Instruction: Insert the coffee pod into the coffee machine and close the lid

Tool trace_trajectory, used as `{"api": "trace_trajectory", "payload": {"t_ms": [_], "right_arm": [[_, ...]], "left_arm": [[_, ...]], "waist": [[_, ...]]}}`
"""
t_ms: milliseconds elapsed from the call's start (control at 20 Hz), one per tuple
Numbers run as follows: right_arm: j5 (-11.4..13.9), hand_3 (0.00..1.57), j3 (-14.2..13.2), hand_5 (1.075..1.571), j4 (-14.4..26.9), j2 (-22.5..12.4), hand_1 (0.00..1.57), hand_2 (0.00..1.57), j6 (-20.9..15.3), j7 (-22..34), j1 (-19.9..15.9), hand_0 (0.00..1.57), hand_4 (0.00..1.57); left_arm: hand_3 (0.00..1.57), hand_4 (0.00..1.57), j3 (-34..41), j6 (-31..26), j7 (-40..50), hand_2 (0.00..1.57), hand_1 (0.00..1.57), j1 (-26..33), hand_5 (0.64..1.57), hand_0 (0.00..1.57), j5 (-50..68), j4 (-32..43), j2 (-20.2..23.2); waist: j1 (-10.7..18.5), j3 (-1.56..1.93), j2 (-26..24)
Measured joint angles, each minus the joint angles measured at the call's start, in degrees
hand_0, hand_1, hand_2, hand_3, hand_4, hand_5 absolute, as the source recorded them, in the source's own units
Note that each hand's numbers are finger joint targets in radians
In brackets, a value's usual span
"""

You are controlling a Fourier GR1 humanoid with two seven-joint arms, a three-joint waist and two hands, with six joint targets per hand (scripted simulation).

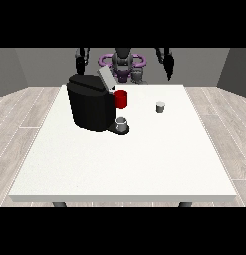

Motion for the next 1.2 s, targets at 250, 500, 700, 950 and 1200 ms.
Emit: {"api": "trace_trajectory", "payload": {"t_ms": [250,500,700,950,1200], "right_arm": [[-0.2,0.0,-0.9,1.571,0.9,0.5,0.0,0.0,-0.8,-0.4,0.1,0.0,0.0],[4.6,0.0,-2.2,1.571,1.8,0.1,0.0,0.0,-5.9,-3.3,-0.6,0.0,0.0],[7.6,0.0,-1.2,1.571,1.3,0.7,0.0,0.0,-8.5,-4.4,-1.4,0.0,0.0],[10.1,0.0,1.0,1.571,0.1,1.9,0.0,0.0,-9.9,-3.0,-3.9,0.0,0.0],[9.7,0.0,2.2,1.571,-0.8,2.9,0.0,0.0,-9.3,-2.5,-5.8,0.0,0.0]], "left_arm": [[0.0,0.0,-1.1,-4.0,-4.0,0.0,0.0,0.7,1.571,0.0,-3.5,-0.1,5.4],[0.0,0.0,-1.8,-7.5,-7.9,0.0,0.0,-1.5,1.571,0.0,-8.7,0.2,12.6],[0.0,0.0,0.4,-10.1,-8.3,0.0,0.0,-5.2,1.571,0.0,-11.0,3.8,18.1],[0.0,0.0,2.7,-12.8,-6.4,0.0,0.0,-11.5,1.571,0.0,-12.8,10.5,22.4],[0.0,0.0,2.8,-12.7,-8.0,0.0,0.0,-15.3,1.571,0.0,-17.1,17.7,25.0]], "waist": [[-0.9,-1.05,-0.7],[-3.0,-1.34,0.7],[-5.4,-1.43,2.7],[-8.2,-1.45,5.2],[-10.8,-1.47,8.9]]}}
